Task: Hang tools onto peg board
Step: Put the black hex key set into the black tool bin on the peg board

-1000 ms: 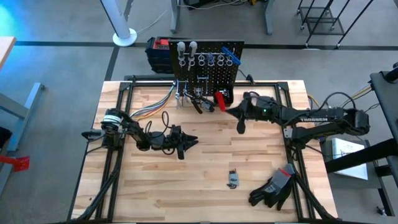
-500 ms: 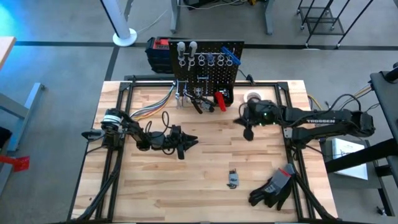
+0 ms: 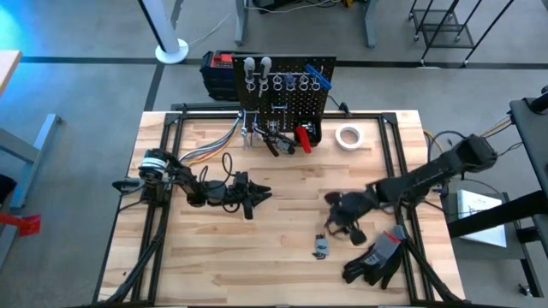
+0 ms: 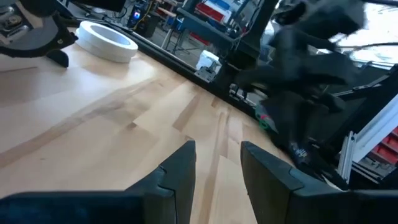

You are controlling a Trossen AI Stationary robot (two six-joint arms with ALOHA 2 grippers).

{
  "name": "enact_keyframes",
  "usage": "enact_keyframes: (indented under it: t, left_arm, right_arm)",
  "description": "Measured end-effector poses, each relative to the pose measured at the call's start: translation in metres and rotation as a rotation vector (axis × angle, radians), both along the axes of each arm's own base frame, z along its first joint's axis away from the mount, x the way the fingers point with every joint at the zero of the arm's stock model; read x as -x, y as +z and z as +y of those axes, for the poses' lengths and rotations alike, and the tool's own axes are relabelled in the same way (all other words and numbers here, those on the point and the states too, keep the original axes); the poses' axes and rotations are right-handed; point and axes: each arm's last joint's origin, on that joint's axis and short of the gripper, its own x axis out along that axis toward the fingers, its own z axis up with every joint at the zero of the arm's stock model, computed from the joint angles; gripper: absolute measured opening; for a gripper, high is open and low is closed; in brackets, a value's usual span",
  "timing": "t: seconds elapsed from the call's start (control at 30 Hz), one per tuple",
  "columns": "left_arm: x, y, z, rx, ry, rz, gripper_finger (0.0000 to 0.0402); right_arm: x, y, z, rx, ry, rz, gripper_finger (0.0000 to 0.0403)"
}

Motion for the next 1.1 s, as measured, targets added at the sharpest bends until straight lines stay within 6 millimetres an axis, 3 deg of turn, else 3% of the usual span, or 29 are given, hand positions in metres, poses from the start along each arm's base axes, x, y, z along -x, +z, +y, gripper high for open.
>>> enact_keyframes:
  t: [0.17, 0.4, 0.63, 0.9, 1.0, 1.1]
  left_arm:
    - [0.0, 0.0, 0.0, 0.0, 0.0, 0.001, 0.0116]
    - [0.0, 0.0, -0.003, 0.007, -0.011, 0.008, 0.0116]
    - [0.001, 0.0, -0.005, 0.017, -0.019, 0.007, 0.0116]
    - [0.001, -0.001, -0.007, 0.002, -0.024, 0.02, 0.0116]
    - [0.001, -0.001, -0.007, -0.002, -0.024, 0.021, 0.0116]
    - [0.001, -0.002, -0.007, -0.003, -0.024, 0.025, 0.0116]
  right_arm:
    - [-0.015, 0.003, 0.029, 0.168, 0.187, -0.03, 0.0212]
    - [-0.042, -0.008, 0.049, 0.558, 0.514, 0.213, 0.0284]
    - [-0.075, -0.011, 0.067, 0.653, 0.734, 0.286, 0.0277]
    - [-0.084, -0.032, 0.086, 0.659, 0.924, 0.315, 0.0274]
    - [-0.085, -0.035, 0.087, 0.673, 0.928, 0.338, 0.0255]
    - [-0.085, -0.034, 0.086, 0.639, 0.883, 0.361, 0.0212]
